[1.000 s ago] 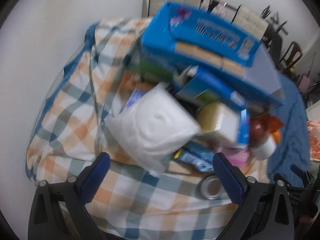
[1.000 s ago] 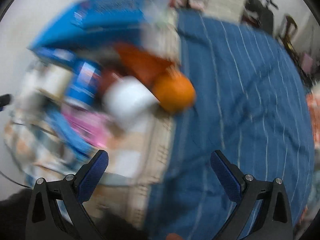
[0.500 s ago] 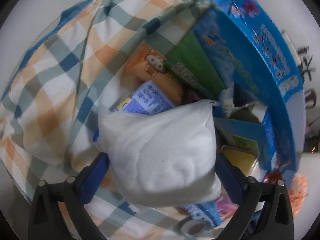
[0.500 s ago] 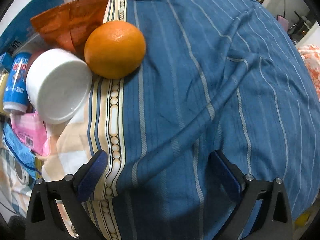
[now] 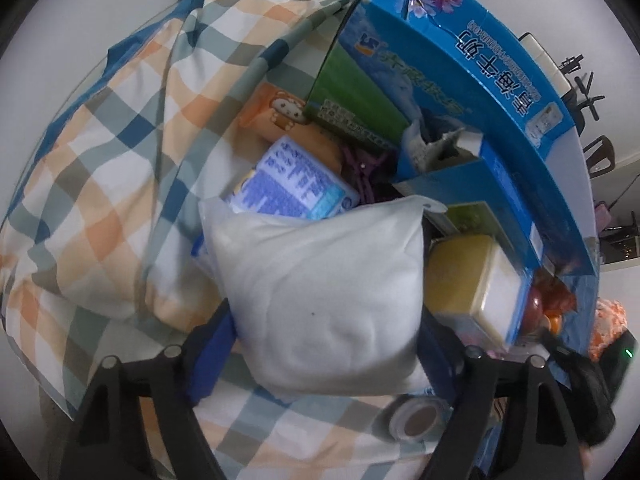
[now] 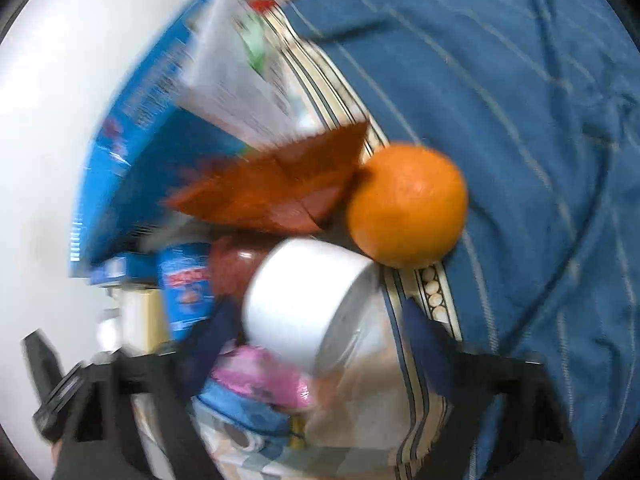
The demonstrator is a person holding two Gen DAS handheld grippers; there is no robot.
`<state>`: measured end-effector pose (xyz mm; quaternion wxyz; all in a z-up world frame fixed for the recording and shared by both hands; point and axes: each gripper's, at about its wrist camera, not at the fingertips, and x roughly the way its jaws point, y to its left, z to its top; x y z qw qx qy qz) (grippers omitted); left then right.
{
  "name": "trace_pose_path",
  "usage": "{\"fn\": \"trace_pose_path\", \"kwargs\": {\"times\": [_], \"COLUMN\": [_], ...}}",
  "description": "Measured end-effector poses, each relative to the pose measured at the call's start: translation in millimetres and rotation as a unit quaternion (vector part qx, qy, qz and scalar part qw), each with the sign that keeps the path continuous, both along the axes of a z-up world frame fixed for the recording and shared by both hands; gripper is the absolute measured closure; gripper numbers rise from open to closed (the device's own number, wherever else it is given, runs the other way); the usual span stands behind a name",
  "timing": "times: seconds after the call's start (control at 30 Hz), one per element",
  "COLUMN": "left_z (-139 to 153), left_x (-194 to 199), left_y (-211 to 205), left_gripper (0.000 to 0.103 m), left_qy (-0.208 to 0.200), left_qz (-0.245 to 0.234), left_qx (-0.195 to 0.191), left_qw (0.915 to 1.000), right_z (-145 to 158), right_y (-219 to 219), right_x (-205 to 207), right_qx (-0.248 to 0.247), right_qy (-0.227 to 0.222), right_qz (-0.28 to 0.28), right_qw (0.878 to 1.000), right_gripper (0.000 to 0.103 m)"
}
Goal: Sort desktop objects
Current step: 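Carry the white pouch and tape roll into the blue box with both tools, release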
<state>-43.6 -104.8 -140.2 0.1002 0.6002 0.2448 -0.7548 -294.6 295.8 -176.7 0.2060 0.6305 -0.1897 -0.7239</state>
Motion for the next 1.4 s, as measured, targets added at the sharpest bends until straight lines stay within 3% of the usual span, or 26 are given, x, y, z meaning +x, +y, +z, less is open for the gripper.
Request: {"fn": "trace_pose_path", "kwargs": {"times": [0.13, 0.27, 0.33, 0.43, 0.5, 0.57, 0.8, 0.87, 0.97, 1.1, 1.2, 1.4], "left_z": [10, 24, 19, 27, 30, 38, 105, 127, 150, 153, 139, 97], "left_x": [12, 25, 26, 32, 24, 14, 2, -15, -46, -91, -124, -170], "left_y": [-1, 4, -12, -9, -5, 2, 5, 10, 21, 32, 42, 53], "left_gripper": [0.021, 0.021, 0.021, 0.021, 0.021, 0.021, 0.021, 0.021, 0.021, 0.021, 0.021, 0.021], "left_qy": [0.005, 0.012, 0.017, 0.027, 0.036, 0.048, 0.125, 0.152, 0.18, 0.188, 0.175, 0.133], "left_qz": [0.006, -0.006, -0.009, -0.023, -0.029, -0.032, -0.044, -0.055, -0.077, -0.095, -0.114, -0.127], "left_qx": [-0.001, 0.0, -0.001, -0.013, -0.012, -0.017, -0.032, -0.039, -0.067, -0.095, -0.112, -0.121], "left_qw": [1.0, 0.9999, 0.9998, 0.9993, 0.9989, 0.9982, 0.9907, 0.9861, 0.9785, 0.9729, 0.9715, 0.9754], "right_z": [-1, 11, 11, -12, -11, -3, 44, 71, 122, 155, 162, 141], "right_y": [8, 21, 28, 45, 52, 64, 113, 93, 58, 9, -46, -90], "right_x": [4, 15, 17, 20, 19, 22, 28, 2, 7, -11, -36, -68], "right_qx": [-0.005, 0.023, 0.025, 0.024, 0.021, 0.016, -0.044, -0.067, -0.087, -0.072, -0.041, 0.027], "right_qy": [-0.012, 0.012, 0.013, -0.016, -0.011, 0.001, 0.036, 0.059, 0.095, 0.151, 0.176, 0.175], "right_qz": [0.004, 0.021, 0.026, 0.034, 0.031, 0.03, 0.027, 0.03, 0.039, 0.059, 0.074, 0.113], "right_qw": [1.0, 0.999, 0.999, 0.999, 0.999, 0.999, 0.998, 0.996, 0.991, 0.984, 0.981, 0.978], "right_gripper": [0.048, 0.061, 0.062, 0.062, 0.062, 0.062, 0.062, 0.062, 0.062, 0.062, 0.062, 0.062]}}
